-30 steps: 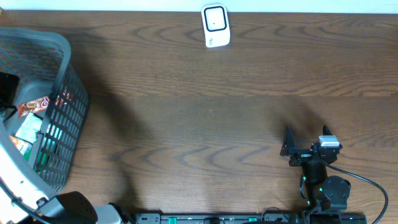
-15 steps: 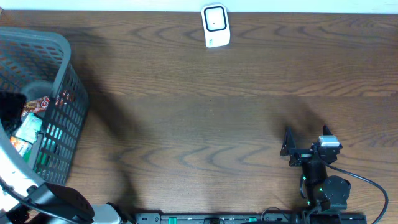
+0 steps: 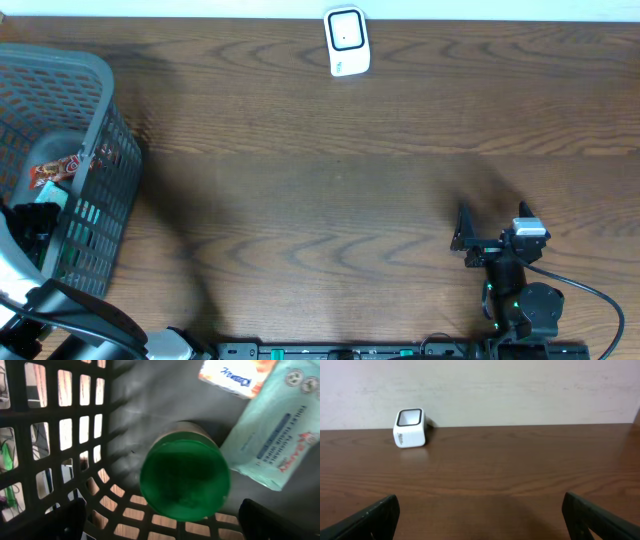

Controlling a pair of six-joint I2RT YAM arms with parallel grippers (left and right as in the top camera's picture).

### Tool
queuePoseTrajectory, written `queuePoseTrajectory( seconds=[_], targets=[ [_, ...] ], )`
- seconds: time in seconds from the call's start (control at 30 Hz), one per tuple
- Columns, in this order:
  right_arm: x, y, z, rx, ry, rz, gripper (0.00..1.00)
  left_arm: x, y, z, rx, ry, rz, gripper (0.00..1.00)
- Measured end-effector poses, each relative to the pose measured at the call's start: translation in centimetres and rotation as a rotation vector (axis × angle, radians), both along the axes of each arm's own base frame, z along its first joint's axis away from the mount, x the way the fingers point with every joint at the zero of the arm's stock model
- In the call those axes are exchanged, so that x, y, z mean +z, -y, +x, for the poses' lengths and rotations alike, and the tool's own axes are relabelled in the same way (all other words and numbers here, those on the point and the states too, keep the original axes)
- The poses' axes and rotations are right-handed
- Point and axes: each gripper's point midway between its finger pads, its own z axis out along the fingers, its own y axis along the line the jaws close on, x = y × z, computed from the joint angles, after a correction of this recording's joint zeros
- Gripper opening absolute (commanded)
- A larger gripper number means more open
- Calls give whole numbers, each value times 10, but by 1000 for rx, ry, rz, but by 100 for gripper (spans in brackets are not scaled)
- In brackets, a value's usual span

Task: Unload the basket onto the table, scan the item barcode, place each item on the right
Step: 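Grasp the green-lidded bottle with the left gripper and lift it out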

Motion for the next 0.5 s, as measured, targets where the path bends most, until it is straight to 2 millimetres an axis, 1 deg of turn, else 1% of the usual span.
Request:
queuePoseTrajectory(
  seconds=[0.13, 0.5],
  targets=[
    [0, 0, 0, 0, 0, 0, 99, -1, -3, -2, 9, -2, 8, 98],
    [0, 0, 0, 0, 0, 0, 99, -2, -15, 8, 9, 40, 58, 98]
  ],
)
